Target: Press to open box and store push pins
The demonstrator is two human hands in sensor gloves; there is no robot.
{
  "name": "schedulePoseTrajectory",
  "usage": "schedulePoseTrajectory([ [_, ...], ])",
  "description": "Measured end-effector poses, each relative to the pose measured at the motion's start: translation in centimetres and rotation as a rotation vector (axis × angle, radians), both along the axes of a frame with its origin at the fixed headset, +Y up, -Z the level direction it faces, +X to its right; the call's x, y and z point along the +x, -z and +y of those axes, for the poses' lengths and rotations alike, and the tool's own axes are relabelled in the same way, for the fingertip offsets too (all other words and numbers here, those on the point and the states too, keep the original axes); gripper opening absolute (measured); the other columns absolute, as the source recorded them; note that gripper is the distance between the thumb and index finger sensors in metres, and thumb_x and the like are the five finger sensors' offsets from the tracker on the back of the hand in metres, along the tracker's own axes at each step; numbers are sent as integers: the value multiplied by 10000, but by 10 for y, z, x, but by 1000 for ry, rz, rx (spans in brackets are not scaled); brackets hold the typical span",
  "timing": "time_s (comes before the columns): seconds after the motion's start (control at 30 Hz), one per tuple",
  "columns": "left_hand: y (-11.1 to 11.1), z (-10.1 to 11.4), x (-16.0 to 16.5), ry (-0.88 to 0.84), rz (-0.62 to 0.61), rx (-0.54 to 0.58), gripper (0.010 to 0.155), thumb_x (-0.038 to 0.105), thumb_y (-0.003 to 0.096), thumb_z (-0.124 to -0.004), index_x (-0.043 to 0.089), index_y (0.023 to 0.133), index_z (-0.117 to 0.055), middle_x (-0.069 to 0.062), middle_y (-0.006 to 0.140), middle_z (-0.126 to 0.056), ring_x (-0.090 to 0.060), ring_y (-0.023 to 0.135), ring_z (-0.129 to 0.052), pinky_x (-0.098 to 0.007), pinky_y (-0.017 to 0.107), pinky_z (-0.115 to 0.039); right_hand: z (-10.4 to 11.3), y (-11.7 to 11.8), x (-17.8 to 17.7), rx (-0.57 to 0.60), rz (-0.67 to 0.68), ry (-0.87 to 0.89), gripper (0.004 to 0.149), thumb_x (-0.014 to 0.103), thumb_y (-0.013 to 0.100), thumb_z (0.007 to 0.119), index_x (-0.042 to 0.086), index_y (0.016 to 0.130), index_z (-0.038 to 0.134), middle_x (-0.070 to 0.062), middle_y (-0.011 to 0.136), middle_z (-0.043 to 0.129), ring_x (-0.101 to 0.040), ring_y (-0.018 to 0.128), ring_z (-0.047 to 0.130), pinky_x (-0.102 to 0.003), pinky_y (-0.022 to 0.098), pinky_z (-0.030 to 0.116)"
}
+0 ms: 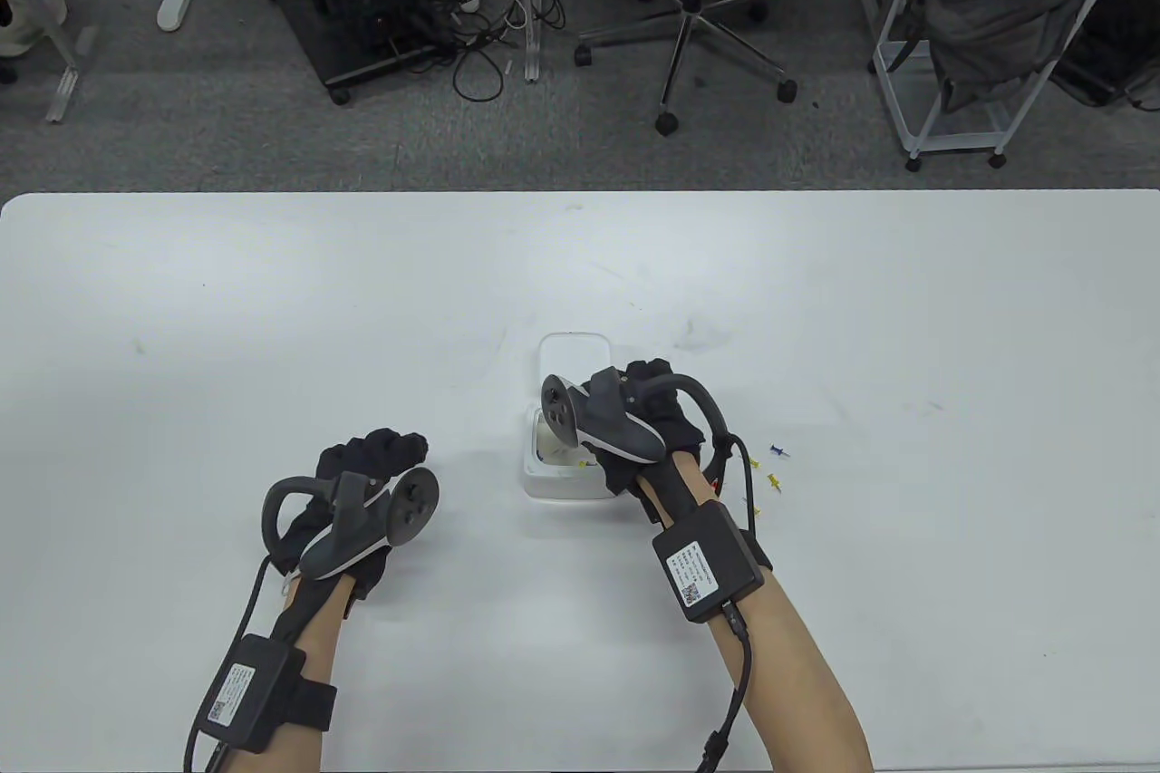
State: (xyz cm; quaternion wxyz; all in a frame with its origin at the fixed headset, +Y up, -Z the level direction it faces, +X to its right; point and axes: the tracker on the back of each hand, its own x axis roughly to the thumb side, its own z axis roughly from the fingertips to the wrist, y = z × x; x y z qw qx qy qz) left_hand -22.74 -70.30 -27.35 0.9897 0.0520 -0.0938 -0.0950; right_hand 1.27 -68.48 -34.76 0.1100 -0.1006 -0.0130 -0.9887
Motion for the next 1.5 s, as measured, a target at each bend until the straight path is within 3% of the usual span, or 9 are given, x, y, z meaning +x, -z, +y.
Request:
schedulePoseTrajectory([
  [0.3, 1, 0, 0, 6, -2, -3, 514, 499, 516, -690, 315, 995, -716, 49, 992, -836, -170, 774, -972, -485, 728, -791, 5, 2, 60, 2, -140, 18, 493, 493, 363, 773, 337, 828, 727, 80, 810, 899, -245, 778, 865, -587, 772, 606],
  [0.77, 2, 0, -1, 8, -5, -10, 513, 499, 517, -689, 313, 994, -720, 48, 990, -839, -172, 773, -974, -485, 726, -792, -30, -1, 144, -59, -371, 28, 496, 486, 358, 779, 340, 830, 733, 77, 821, 898, -249, 799, 852, -591, 791, 584],
  [1.5, 3, -2, -1, 16, -2, -25, 509, 496, 517, -691, 315, 992, -721, 49, 989, -842, -173, 771, -977, -486, 722, -795, -69, -1, 172, -85, -503, -43, 425, 438, 375, 805, 339, 788, 773, 71, 761, 943, -255, 762, 881, -563, 789, 609],
])
